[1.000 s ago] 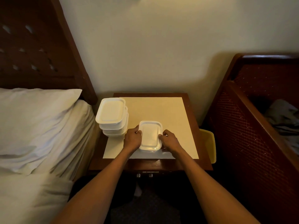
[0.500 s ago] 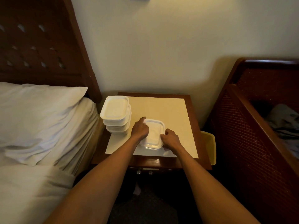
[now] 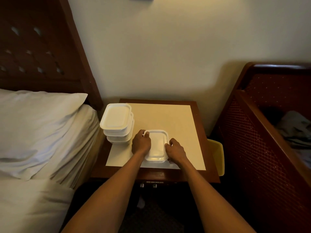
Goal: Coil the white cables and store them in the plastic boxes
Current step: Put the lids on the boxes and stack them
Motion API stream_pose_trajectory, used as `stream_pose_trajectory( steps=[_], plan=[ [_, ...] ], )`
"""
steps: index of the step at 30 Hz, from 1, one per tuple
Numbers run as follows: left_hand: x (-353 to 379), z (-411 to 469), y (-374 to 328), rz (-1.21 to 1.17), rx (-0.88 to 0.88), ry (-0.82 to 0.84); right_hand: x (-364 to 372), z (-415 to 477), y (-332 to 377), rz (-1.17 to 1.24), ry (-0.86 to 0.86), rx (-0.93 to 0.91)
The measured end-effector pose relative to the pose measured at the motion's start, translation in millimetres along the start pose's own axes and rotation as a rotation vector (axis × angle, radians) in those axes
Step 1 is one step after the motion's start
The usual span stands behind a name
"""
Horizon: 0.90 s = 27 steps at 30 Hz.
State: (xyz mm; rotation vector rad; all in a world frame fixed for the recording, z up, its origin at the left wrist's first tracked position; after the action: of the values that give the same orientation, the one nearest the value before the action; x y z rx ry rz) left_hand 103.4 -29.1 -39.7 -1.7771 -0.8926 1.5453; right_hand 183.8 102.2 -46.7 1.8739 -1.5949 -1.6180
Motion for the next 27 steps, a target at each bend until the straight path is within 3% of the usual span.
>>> stream_pose_trajectory(
  steps=[5,11,15,19,22,27],
  plan=[
    [-10,-15,-14,-0.008,-0.097,0.211,-14,-8,4,-0.015,0.049,0.042],
    [-47,-30,-77,-0.037,0.013,0.326,-54,-23,48,-0.031,-0.175,-0.029],
    [-99,-21,-119,-0.046,0.167,0.263,-74,-39,101,0.109,-0.248,-0.147],
    [-153,7,-121,-0.060,0.210,0.119,-56,-51,159,0.329,-0.155,-0.244],
    [-188,24,-104,0.076,0.211,0.007,-22,-50,191,0.423,-0.001,-0.230],
    [-208,43,-67,0.120,0.176,-0.046,24,-37,210,0.389,0.114,-0.191]
  ],
)
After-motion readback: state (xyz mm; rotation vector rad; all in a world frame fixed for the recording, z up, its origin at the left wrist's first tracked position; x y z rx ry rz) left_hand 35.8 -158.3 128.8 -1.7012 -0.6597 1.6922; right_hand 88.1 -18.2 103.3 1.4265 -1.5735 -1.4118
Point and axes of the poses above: each hand's wrist, its own z-axis towards the middle knuckle, its own x-axis out of the palm, y = z × x, the point moved 2 cm from there along z, towards the middle knuckle, and after that the axes turned 4 degrees about x, right-handed, at the moved point
